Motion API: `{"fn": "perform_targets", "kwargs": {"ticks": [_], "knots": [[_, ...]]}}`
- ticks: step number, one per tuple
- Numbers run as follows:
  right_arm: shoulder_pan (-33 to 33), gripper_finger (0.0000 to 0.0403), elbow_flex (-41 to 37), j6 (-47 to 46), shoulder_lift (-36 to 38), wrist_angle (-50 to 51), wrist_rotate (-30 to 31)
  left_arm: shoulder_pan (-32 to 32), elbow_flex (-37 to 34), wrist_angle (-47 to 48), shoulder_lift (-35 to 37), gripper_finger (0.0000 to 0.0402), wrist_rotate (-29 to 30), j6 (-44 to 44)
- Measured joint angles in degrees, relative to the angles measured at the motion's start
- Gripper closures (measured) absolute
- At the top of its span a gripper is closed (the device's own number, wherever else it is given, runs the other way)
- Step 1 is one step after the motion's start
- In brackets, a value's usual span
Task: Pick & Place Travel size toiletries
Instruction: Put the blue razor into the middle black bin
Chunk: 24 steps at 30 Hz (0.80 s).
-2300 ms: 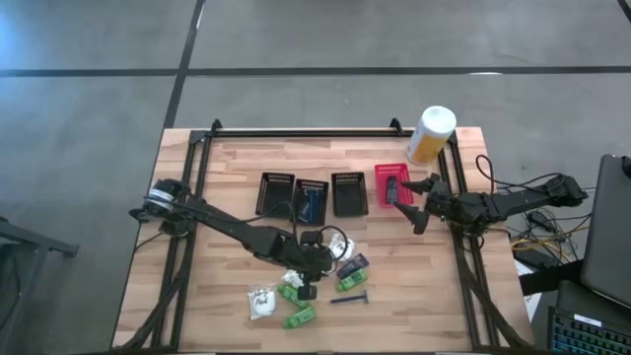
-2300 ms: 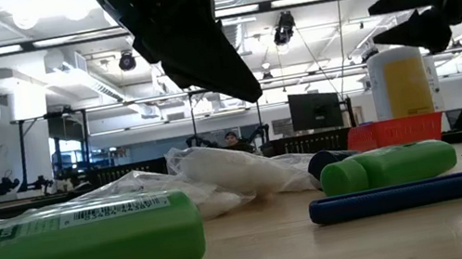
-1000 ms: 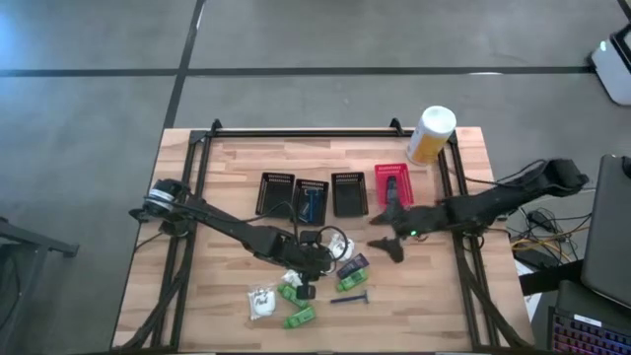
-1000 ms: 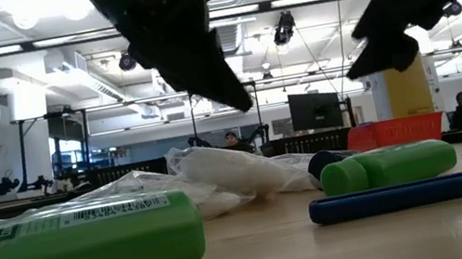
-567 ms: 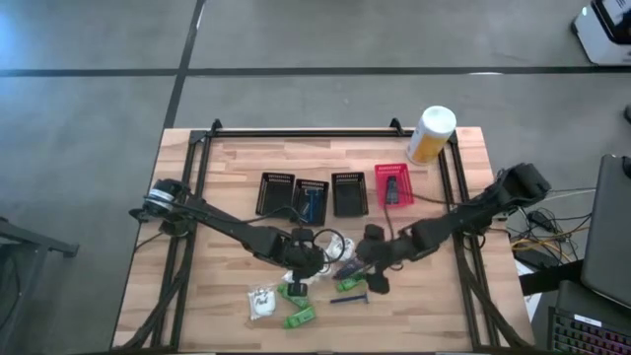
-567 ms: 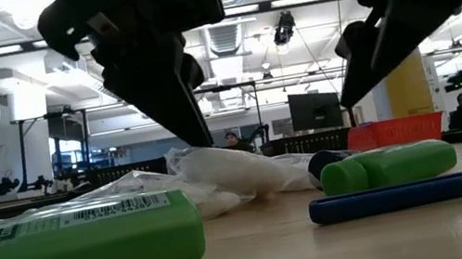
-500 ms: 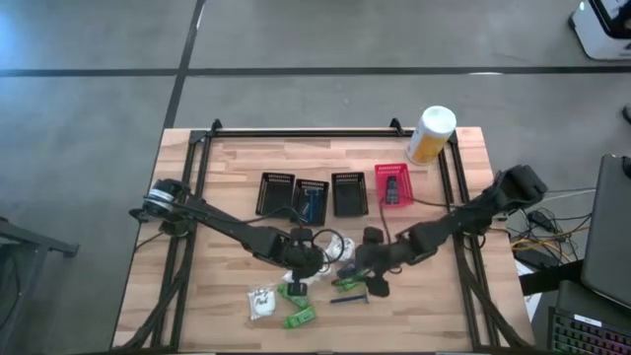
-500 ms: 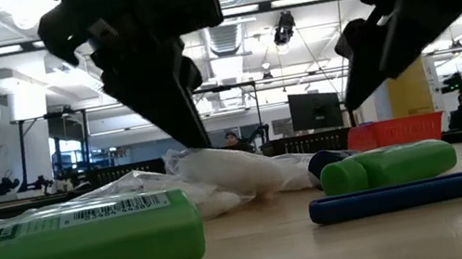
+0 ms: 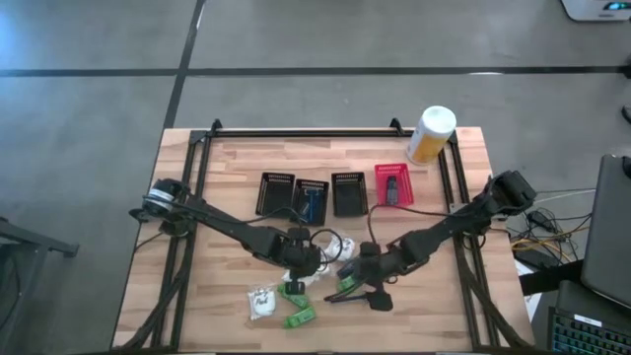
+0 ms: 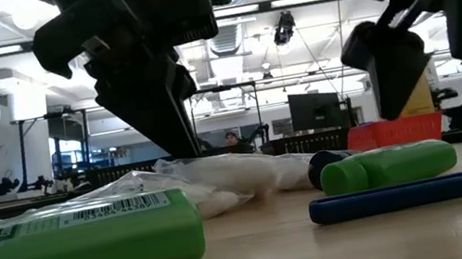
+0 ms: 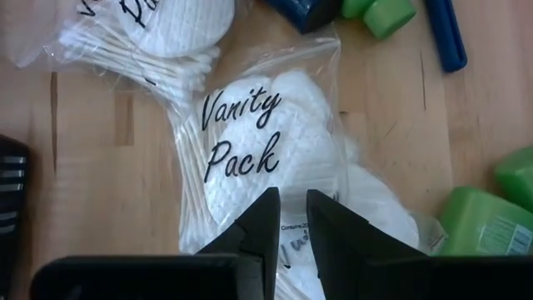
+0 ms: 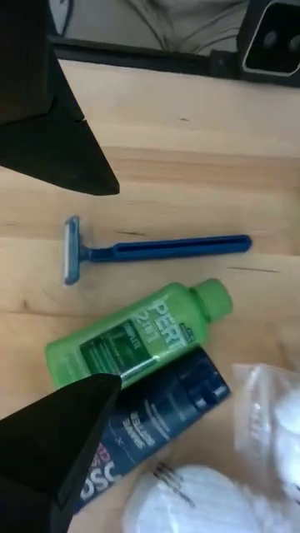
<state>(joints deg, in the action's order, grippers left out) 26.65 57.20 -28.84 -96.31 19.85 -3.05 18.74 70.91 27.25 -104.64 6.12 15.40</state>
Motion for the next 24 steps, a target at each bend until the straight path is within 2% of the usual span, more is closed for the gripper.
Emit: {"fn": "perform_targets", "kwargs": {"ticks": [3, 10, 14, 20, 24], "knots": [[0.29, 0.0051, 1.15, -0.17, -1.76, 1.39, 0.0, 0.29, -0.02, 0.16, 0.06, 0.0335, 0.01, -1.21], [0.48, 0.0104, 2.03, -0.66, -3.19, 2.31, 0.06, 1.44, -0.02, -0.75, 3.63, 0.0335, 0.0, -4.93], [1.07, 0.0122, 1.67, -3.05, -3.17, 1.91, 0.3, 2.25, -0.02, -0.26, 6.34, 0.0335, 1.99, -5.94], [3.22, 0.0127, 2.68, -3.77, -3.17, 0.47, 3.6, 2.32, -0.74, 2.33, 9.59, 0.0335, 5.69, -6.75], [3.5, 0.0122, 3.02, -1.88, -3.19, 0.92, 6.12, 2.32, -3.7, 2.45, 12.29, 0.0335, 6.44, -6.7]]}}
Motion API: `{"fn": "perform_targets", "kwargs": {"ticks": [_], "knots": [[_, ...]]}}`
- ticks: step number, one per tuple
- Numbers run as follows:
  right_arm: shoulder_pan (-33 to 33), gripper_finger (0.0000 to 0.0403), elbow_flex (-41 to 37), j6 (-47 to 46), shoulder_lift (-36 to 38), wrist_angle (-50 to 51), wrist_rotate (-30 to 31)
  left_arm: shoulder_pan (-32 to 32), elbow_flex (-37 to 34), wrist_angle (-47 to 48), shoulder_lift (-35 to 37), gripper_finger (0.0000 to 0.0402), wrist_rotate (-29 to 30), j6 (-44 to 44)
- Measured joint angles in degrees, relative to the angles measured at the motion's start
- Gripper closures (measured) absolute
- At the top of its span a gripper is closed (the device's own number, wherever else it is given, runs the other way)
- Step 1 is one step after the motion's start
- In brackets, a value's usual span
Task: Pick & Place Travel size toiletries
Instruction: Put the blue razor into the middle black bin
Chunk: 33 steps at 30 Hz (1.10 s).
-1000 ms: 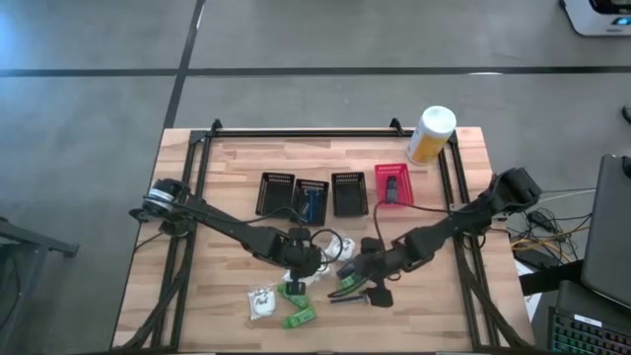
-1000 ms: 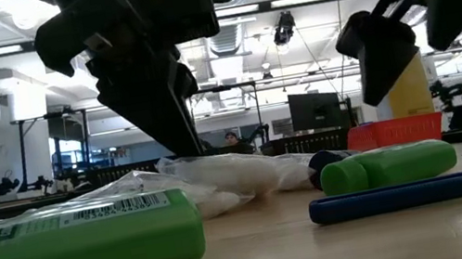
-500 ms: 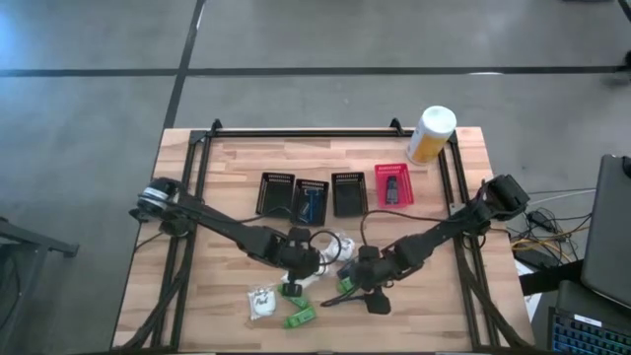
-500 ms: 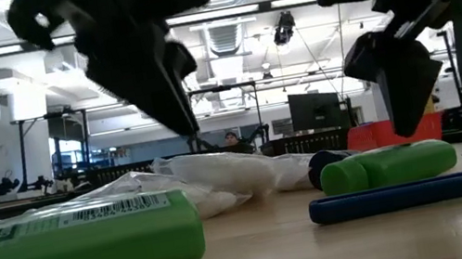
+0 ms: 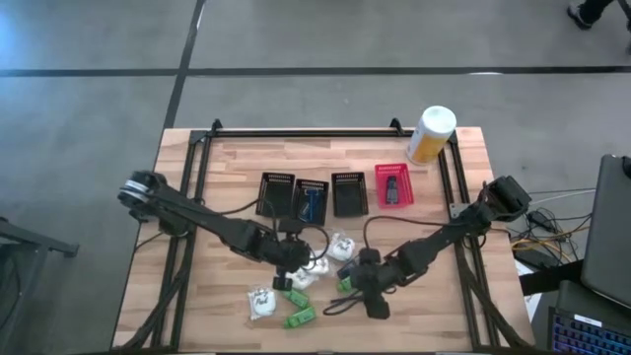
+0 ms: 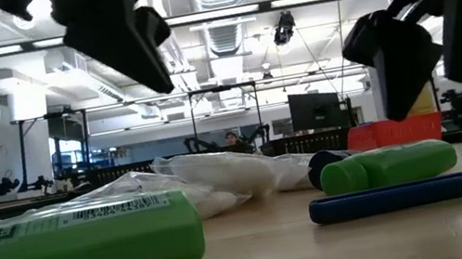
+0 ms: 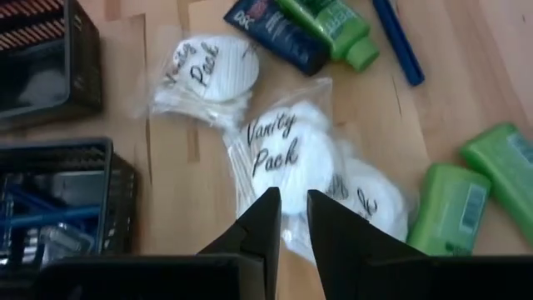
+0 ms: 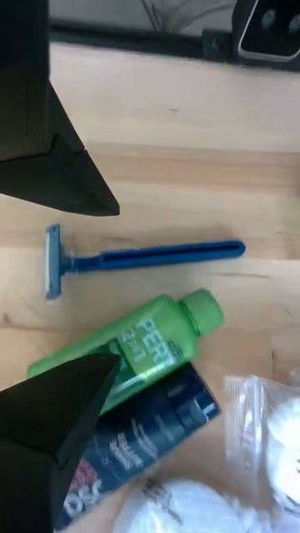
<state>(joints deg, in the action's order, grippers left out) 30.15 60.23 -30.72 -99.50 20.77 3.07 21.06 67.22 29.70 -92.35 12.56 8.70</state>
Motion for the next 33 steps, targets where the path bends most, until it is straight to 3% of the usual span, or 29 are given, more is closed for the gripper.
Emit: {"fn": "perform_targets", "kwargs": {"ticks": [8, 17, 24, 33], "knots": [[-0.04, 0.0113, -0.63, 1.34, -0.07, -0.15, 0.15, -0.05, -12.36, -8.5, 9.95, 0.0335, 1.93, 2.16], [0.0, 0.015, -1.99, 1.34, -1.19, -3.93, 0.06, -0.04, -23.83, -18.2, 20.87, 0.0335, 2.75, 2.74], [0.76, 0.016, 1.3, 0.97, -4.57, -2.89, -1.34, -0.11, -26.55, -18.76, 23.93, 0.0335, 3.61, 3.73], [1.25, 0.0143, 1.56, 4.31, -4.61, -0.23, -1.35, -0.33, -26.55, -19.07, 23.93, 0.0335, 4.08, 3.73]]}}
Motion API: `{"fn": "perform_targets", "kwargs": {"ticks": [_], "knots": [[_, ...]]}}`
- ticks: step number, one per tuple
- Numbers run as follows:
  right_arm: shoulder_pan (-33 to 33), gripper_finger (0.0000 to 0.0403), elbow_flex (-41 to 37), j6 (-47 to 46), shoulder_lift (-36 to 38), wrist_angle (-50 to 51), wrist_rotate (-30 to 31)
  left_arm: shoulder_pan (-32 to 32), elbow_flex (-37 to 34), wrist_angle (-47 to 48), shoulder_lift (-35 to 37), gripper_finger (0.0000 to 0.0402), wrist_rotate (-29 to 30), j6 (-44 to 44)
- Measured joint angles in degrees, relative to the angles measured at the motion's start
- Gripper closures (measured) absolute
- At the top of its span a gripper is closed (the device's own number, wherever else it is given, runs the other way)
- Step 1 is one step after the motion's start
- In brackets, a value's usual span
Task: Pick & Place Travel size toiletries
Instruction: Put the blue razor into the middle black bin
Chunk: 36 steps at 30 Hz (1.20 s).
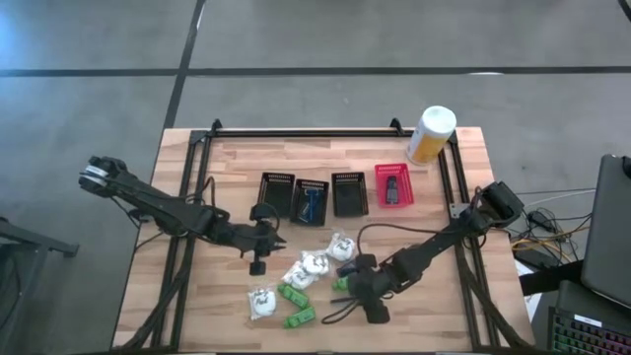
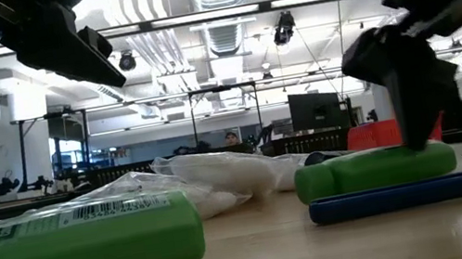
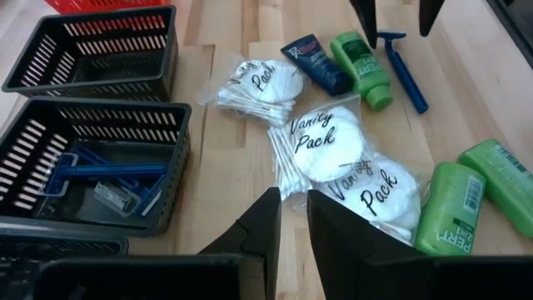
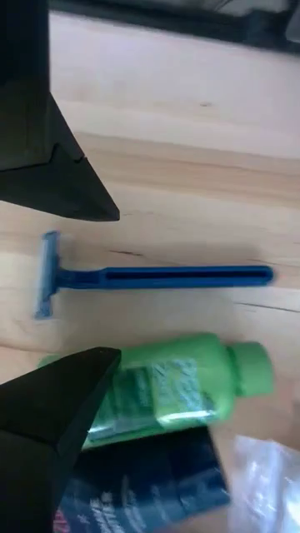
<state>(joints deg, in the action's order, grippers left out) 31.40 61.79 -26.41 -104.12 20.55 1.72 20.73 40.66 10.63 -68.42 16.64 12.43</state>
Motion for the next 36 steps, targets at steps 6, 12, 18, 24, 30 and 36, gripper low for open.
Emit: {"fn": "perform_targets", "kwargs": {"ticks": [6, 12, 18, 24, 30, 36], "knots": [[0.65, 0.0158, -0.09, 1.14, 0.02, 0.37, -0.02, 0.0, 0.0, -0.03, 0.0, 0.0335, 0.02, 1.93], [2.21, 0.017, 0.71, 1.01, 0.02, 0.27, -0.17, -0.01, 0.0, -1.23, -0.04, 0.0335, 0.03, 4.83], [3.39, 0.0164, 0.64, 0.13, -0.22, 0.14, -0.24, -0.02, 0.0, -3.12, -0.04, 0.0335, 0.02, 5.2], [3.08, 0.015, 0.58, 0.3, -0.31, 0.17, 0.91, -0.02, 0.0, -3.0, -0.07, 0.0335, 0.0, 4.07], [3.1, 0.0142, 0.56, 0.09, -0.31, 0.27, 2.84, -0.02, 0.0, -2.95, -0.07, 0.0335, 0.0, 2.22], [3.08, 0.0158, 0.49, 0.07, -0.31, 0.64, 3.01, -0.02, -0.08, -2.95, -0.07, 0.0335, 0.0, 2.0]]}}
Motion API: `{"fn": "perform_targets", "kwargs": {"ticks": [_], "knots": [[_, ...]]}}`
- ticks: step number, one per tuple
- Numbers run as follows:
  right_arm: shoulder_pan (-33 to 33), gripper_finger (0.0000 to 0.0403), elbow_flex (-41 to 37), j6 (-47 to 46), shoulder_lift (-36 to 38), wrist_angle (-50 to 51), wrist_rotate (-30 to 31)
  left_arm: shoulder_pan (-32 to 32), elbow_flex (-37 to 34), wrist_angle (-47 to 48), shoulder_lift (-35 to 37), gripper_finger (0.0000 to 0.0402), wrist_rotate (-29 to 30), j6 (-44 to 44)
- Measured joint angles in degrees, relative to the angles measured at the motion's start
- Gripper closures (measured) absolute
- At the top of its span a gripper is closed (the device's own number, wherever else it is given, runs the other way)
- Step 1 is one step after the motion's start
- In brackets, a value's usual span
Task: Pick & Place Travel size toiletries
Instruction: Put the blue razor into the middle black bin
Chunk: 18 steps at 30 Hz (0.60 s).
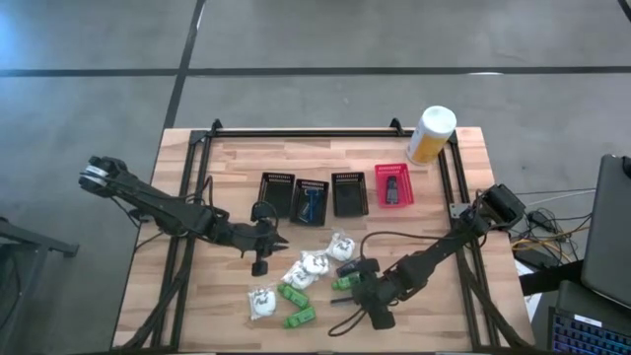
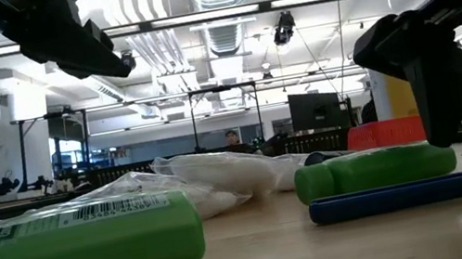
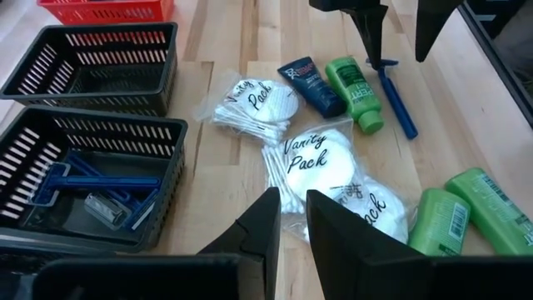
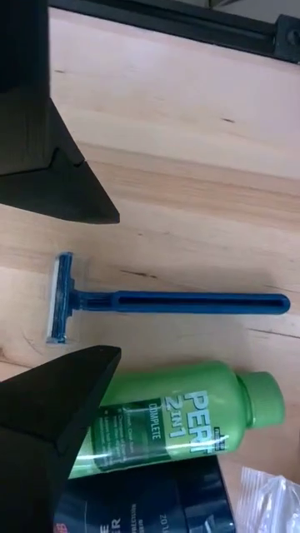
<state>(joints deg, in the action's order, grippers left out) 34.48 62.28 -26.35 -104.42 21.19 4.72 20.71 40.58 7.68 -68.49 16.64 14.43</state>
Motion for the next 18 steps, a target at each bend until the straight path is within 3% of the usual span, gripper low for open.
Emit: {"fn": "perform_targets", "kwargs": {"ticks": [8, 18], "knots": [[0.0, 0.0174, -0.04, -0.04, 0.0, 3.26, 0.03, 0.0, -0.17, -0.03, 0.0, 0.0335, 0.0, -0.06], [-0.15, 0.0154, -0.04, -3.69, 0.02, 2.51, 1.48, 0.0, -0.55, -0.48, -0.02, 0.0335, -0.02, 0.46]]}}
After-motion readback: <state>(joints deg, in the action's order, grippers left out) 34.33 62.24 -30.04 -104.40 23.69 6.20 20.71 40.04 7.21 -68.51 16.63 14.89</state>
